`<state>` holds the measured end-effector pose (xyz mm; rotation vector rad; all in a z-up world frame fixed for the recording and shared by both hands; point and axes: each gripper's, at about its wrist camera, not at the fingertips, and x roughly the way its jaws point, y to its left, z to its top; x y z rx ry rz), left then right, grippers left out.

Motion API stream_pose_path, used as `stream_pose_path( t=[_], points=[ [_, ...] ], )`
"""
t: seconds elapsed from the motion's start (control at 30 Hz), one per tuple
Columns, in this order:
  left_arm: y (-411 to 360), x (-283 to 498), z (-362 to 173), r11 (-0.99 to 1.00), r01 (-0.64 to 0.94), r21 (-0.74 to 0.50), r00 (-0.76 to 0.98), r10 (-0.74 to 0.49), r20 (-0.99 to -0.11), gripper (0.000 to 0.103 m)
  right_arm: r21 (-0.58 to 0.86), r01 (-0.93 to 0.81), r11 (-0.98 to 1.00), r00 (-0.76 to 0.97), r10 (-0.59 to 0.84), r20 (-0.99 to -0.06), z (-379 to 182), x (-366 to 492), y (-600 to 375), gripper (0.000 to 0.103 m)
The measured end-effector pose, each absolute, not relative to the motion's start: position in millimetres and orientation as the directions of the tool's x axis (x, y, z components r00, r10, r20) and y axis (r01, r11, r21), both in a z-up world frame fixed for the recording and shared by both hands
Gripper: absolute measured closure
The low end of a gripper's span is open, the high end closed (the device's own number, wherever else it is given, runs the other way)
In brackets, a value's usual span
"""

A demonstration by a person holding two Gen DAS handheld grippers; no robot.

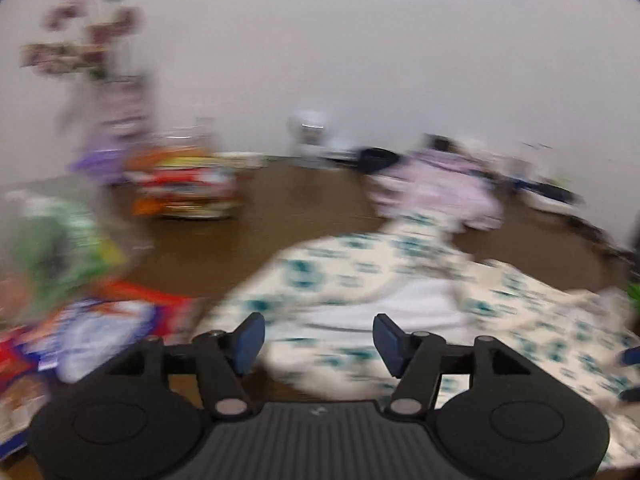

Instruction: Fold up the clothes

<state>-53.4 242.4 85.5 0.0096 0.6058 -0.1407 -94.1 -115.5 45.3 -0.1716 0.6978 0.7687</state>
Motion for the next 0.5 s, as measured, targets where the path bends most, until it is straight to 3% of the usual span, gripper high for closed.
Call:
stream_pose_path(
  t=[0.13, 0.17, 0.2, 0.23, 0.3, 0.37, 0.4, 0.5],
  points=[
    [219, -26, 64, 0.97, 0.244, -0.002, 0.757, -0.192, -0.624, 0.042, 0.114, -0.727, 0.677, 0.447, 0.593, -0.67, 30, -110, -102, 0.051],
    [218, -19, 58, 0.969, 0.248, 0.006, 0.745, -0.186, -0.641, 0.042, 0.117, -0.724, 0.68, 0.441, 0.587, -0.679, 28, -112, -101, 0.056],
    [218, -12, 53, 0.97, 0.243, 0.015, 0.735, -0.174, -0.655, 0.043, 0.108, -0.718, 0.688, 0.44, 0.569, -0.694, 26, -109, -102, 0.072],
    [220, -9, 50, 0.973, 0.229, 0.02, 0.729, -0.158, -0.666, 0.047, 0.086, -0.7, 0.709, 0.462, 0.541, -0.703, 25, -109, -105, 0.083],
    [226, -6, 45, 0.98, 0.199, 0.02, 0.714, -0.131, -0.688, 0.064, 0.062, -0.669, 0.74, 0.488, 0.502, -0.714, 26, -108, -116, 0.084],
    [231, -13, 46, 0.98, 0.197, 0.002, 0.701, -0.139, -0.7, 0.076, 0.036, -0.642, 0.766, 0.511, 0.463, -0.724, 29, -106, -126, 0.085],
    [231, -22, 47, 0.98, 0.197, 0.011, 0.696, -0.132, -0.706, 0.088, 0.016, -0.629, 0.777, 0.526, 0.441, -0.728, 29, -106, -130, 0.085],
    [229, -46, 46, 0.978, 0.21, -0.011, 0.681, -0.154, -0.715, 0.09, -0.043, -0.586, 0.809, 0.565, 0.37, -0.738, 31, -98, -144, 0.085]
  ],
)
